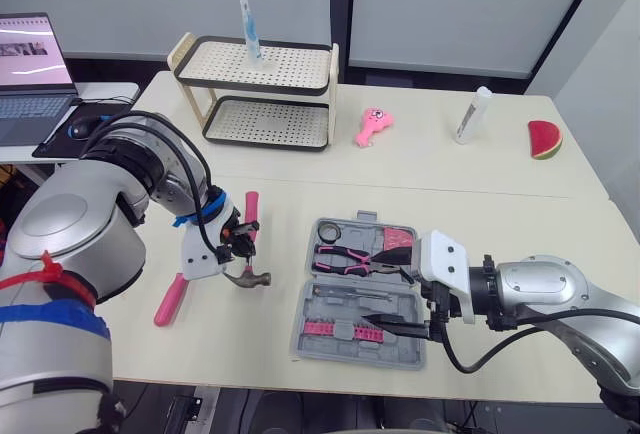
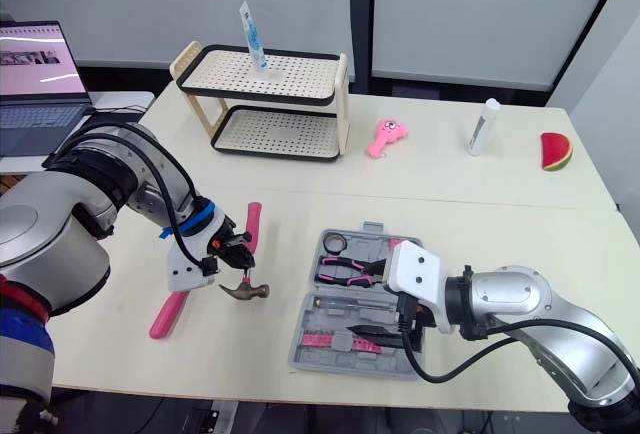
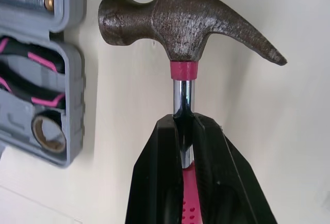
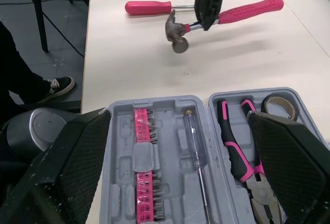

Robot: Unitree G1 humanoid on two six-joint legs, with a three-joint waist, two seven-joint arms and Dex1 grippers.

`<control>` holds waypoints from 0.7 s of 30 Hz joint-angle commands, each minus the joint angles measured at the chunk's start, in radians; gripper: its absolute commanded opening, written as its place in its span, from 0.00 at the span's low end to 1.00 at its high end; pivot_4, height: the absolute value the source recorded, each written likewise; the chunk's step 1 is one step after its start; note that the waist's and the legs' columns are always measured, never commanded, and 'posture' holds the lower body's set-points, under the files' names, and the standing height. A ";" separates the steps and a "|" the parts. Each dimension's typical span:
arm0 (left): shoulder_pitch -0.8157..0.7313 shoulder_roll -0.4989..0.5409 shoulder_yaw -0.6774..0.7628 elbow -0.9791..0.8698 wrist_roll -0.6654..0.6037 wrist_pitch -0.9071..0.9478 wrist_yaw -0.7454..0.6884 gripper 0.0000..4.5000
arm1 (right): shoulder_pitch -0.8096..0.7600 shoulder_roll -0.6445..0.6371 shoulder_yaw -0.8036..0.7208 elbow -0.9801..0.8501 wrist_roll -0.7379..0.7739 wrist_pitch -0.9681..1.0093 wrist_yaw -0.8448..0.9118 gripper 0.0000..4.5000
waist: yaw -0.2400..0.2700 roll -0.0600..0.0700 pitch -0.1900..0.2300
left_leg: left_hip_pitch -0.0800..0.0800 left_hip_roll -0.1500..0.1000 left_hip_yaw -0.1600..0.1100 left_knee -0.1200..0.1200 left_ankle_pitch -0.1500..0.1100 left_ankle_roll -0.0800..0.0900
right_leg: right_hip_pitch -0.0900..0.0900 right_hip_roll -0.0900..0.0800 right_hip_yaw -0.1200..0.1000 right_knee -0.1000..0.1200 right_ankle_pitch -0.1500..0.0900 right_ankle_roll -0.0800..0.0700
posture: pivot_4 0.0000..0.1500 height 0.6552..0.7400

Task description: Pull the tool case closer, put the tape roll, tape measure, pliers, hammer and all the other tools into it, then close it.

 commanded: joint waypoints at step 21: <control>0.285 0.021 0.537 -0.136 -0.756 0.301 -0.778 0.00 | -0.016 0.033 0.051 0.039 -0.142 -0.062 -0.002 1.00 | -0.004 0.001 0.001 | 0.000 0.000 -0.002 0.000 0.000 0.000 | 0.000 0.000 0.000 0.001 0.000 0.000 | 1.00 0.94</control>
